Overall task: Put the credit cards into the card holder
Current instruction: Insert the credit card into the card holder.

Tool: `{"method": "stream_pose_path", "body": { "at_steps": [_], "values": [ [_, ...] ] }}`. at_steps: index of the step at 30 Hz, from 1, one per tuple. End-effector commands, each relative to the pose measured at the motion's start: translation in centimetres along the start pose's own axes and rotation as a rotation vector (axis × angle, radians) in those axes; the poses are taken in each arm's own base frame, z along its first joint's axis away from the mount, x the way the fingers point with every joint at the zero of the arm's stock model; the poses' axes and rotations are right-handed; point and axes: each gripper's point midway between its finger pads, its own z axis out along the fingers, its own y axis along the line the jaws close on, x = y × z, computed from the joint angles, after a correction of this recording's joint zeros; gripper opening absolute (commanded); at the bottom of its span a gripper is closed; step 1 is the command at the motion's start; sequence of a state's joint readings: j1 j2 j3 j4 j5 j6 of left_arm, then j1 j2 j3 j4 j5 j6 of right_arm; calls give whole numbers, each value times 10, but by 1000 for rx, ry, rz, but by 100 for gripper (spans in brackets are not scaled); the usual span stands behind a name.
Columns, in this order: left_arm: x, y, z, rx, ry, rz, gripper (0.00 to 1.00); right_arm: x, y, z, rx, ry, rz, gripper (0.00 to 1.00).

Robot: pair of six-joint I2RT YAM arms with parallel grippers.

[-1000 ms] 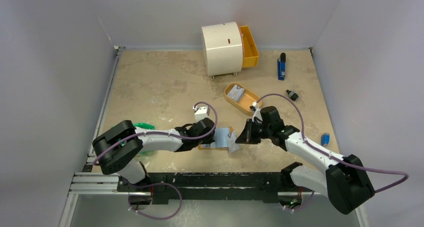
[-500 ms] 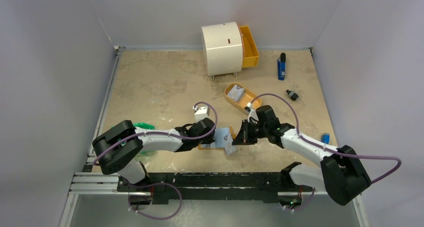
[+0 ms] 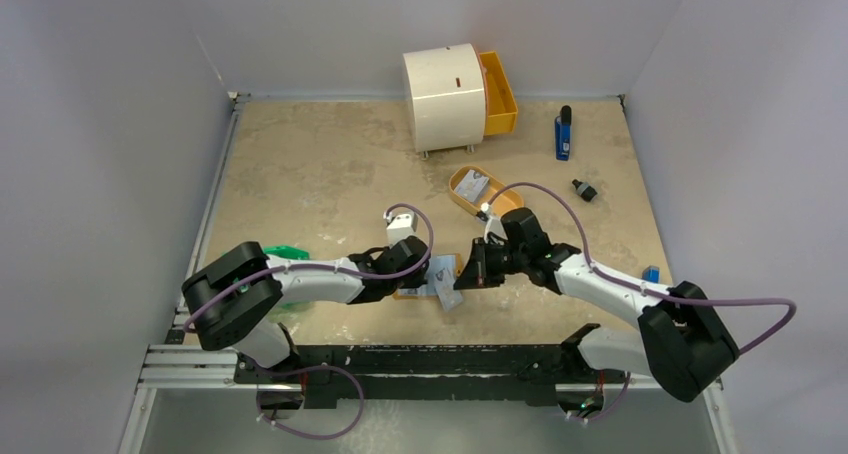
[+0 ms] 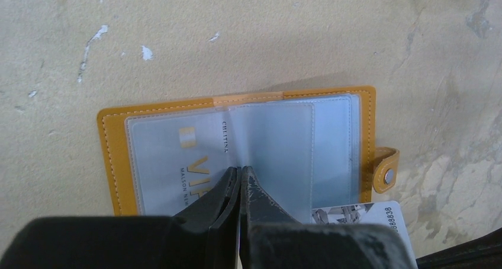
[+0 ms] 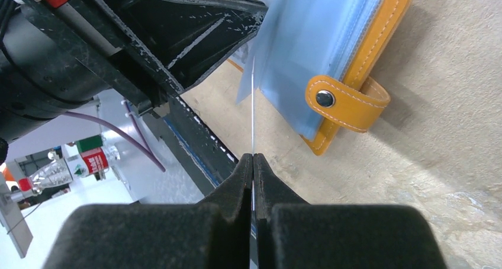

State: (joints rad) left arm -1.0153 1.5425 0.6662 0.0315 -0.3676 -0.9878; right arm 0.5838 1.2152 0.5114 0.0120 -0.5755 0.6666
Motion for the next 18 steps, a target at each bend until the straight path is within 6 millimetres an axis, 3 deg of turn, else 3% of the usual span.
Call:
{"method": "stream_pose_path", "body": {
  "at_steps": [1,10,18],
  "values": [
    [-13,6,-11,-39,-37,-6,0,-12,16,1,-41,-20,-37,0],
    [-33,4,-34,-35,-89,-19,41,-15,17,6,-37,-16,-37,0],
    [-45,-2,-45,-12,-111,-33,56,-20,31,14,-53,-9,-58,0]
  ]
}}
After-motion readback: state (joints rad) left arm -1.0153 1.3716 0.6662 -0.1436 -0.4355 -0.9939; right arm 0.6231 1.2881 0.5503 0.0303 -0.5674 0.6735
